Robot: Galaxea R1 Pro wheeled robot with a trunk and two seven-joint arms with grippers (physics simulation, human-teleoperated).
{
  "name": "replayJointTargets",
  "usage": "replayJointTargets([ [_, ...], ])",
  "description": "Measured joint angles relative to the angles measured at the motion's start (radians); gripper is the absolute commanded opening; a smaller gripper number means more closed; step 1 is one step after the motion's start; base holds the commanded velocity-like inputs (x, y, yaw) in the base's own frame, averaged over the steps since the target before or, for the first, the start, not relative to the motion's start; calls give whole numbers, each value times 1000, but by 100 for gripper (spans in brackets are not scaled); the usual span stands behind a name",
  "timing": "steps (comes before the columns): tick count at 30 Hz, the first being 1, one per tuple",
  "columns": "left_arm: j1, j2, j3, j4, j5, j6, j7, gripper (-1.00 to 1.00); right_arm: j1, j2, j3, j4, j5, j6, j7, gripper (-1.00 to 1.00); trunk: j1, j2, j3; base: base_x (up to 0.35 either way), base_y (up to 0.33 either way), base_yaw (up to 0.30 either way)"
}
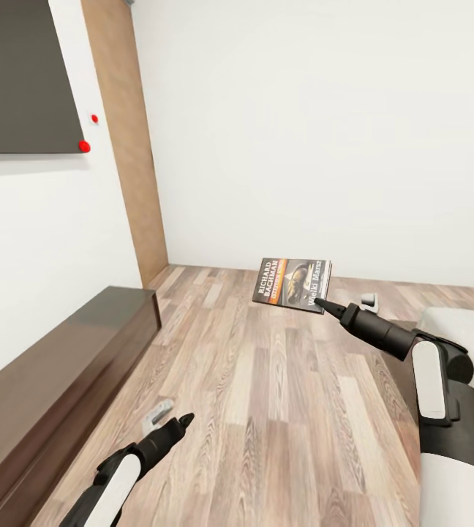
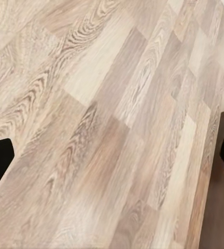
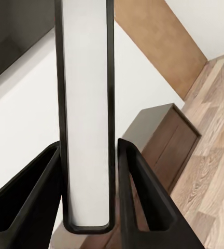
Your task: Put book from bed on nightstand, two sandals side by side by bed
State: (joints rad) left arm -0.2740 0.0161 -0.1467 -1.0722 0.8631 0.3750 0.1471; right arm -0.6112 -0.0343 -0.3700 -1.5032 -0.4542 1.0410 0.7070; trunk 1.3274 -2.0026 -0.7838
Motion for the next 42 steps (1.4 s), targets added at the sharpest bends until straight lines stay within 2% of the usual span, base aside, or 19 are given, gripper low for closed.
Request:
replayJointTargets([
  [2,11,3,3,-3,1,-30,1,100,0,0,0,0,0,0,0,-100,0,0,0,329,0,-258],
  [6,13,3,4,1,4,-37,3,100,0,0,-1,0,-1,0,0,-100,0,0,0,329,5,-259],
  [12,17,6,5,-5,10,-41,-2,100,0,0,-3,0,-1,0,-1,-100,0,0,0,315,73,-259],
  [20,47,32,15,-67,15,-36,-10,100,0,0,-3,0,-1,0,-2,-100,0,0,0,292,136,-259],
  [30,55,36,16,-75,16,-28,-20,100,0,0,-3,0,-1,0,-2,-100,0,0,0,286,151,-259],
  [32,53,36,16,-68,16,-17,-38,100,0,0,-4,0,0,0,-2,-100,0,0,0,285,154,-260],
  [33,47,36,14,-45,16,14,-86,100,0,0,-4,0,-1,0,-2,-100,0,0,0,285,155,-261],
  [38,36,39,18,-15,19,59,-179,100,0,0,-4,0,0,0,-2,-100,0,0,0,284,155,-262],
  [42,33,42,38,-6,19,70,-211,100,0,0,-4,0,-1,0,-2,-100,0,0,0,284,156,-262],
])
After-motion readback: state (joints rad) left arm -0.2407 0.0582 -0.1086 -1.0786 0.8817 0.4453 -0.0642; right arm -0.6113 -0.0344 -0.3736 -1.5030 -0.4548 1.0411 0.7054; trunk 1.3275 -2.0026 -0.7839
